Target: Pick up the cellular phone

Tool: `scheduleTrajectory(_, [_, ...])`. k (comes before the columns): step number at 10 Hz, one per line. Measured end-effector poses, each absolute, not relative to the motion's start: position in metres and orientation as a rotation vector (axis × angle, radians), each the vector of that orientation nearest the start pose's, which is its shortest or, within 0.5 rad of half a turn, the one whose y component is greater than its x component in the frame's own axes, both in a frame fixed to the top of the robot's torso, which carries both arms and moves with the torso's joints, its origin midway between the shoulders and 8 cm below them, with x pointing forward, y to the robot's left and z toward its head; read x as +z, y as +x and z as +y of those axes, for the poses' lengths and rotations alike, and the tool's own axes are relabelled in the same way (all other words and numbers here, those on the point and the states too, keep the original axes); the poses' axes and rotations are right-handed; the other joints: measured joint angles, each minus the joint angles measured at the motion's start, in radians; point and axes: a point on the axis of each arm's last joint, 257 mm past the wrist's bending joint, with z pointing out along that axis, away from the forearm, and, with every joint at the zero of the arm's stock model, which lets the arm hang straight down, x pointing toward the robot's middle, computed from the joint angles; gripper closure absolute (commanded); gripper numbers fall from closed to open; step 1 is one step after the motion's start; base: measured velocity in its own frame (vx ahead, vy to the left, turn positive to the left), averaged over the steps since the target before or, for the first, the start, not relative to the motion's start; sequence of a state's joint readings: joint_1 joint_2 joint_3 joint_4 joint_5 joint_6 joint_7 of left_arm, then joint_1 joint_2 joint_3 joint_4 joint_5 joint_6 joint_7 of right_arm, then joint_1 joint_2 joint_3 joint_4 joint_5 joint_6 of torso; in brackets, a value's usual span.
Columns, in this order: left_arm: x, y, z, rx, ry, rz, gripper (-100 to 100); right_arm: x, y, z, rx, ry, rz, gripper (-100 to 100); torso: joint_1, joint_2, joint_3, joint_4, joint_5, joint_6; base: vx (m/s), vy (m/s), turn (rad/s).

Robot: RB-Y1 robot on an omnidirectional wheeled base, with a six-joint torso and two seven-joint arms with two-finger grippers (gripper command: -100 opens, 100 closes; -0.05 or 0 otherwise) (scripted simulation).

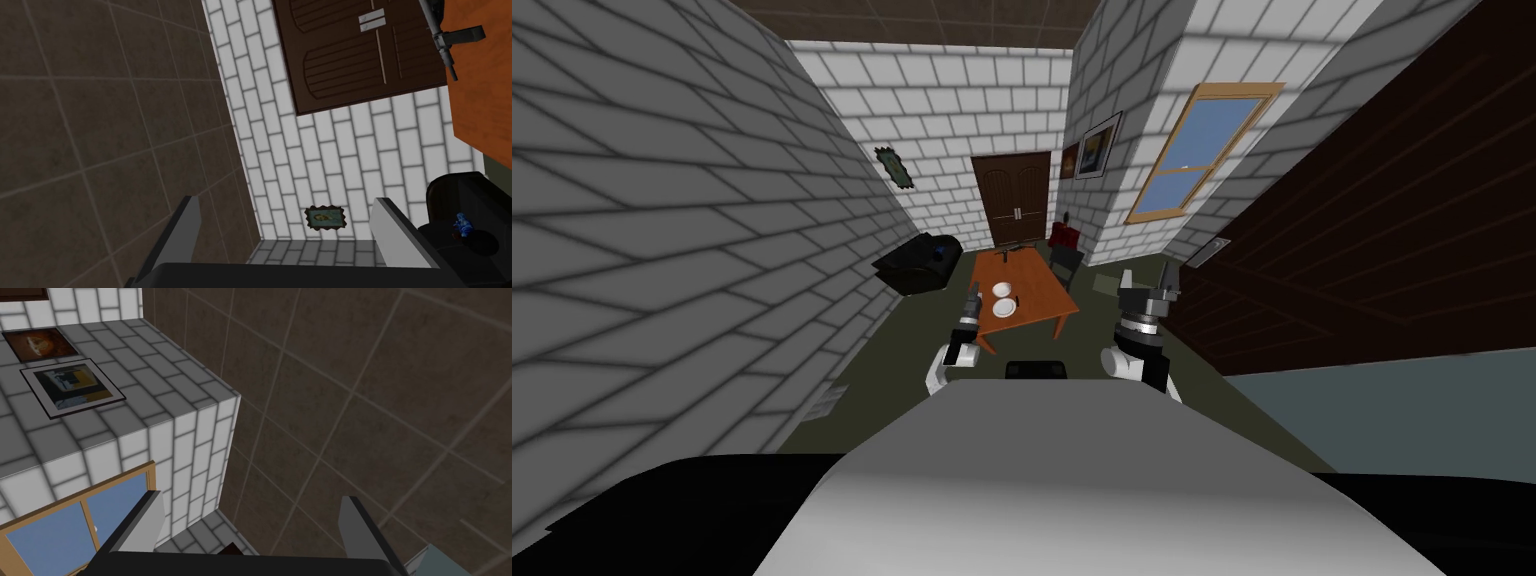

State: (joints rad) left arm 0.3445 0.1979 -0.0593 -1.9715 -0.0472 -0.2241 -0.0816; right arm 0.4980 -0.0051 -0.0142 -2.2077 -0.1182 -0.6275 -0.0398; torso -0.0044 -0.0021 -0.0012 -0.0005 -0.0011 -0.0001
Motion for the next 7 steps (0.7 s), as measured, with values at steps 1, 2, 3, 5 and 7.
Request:
scheduleTrajectory(1, [-0.140,0.445,0.254,-1.102,-0.766,1.176,-100,0.017,0.332,-0.300,1.403,0.695,0.482,0,0.001,0.000,0.000,0.000,0.000,0.000,0.028,-0.059,-0.087])
scheduleTrajectory(2, [-0.152,0.454,0.252,-1.084,-0.764,1.212,-100,0.017,0.332,-0.300,1.403,0.695,0.482,0,0.001,0.000,0.000,0.000,0.000,0.000,0.040,-0.085,-0.100])
scheduleTrajectory(3, [-0.168,0.461,0.250,-1.061,-0.765,1.254,-100,0.017,0.332,-0.300,1.403,0.695,0.482,0,-0.001,-0.001,0.000,0.000,0.000,0.000,0.045,-0.099,-0.112])
scheduleTrajectory(5, [-0.206,0.470,0.244,-1.005,-0.768,1.350,-100,0.017,0.332,-0.300,1.403,0.695,0.482,0,-0.002,-0.001,-0.001,0.000,0.000,0.000,0.038,-0.079,-0.051])
scheduleTrajectory(7, [-0.224,0.474,0.242,-0.969,-0.767,1.407,-100,0.017,0.332,-0.300,1.403,0.695,0.482,0,0.001,0.001,0.000,0.000,0.000,0.000,0.027,-0.062,-0.078])
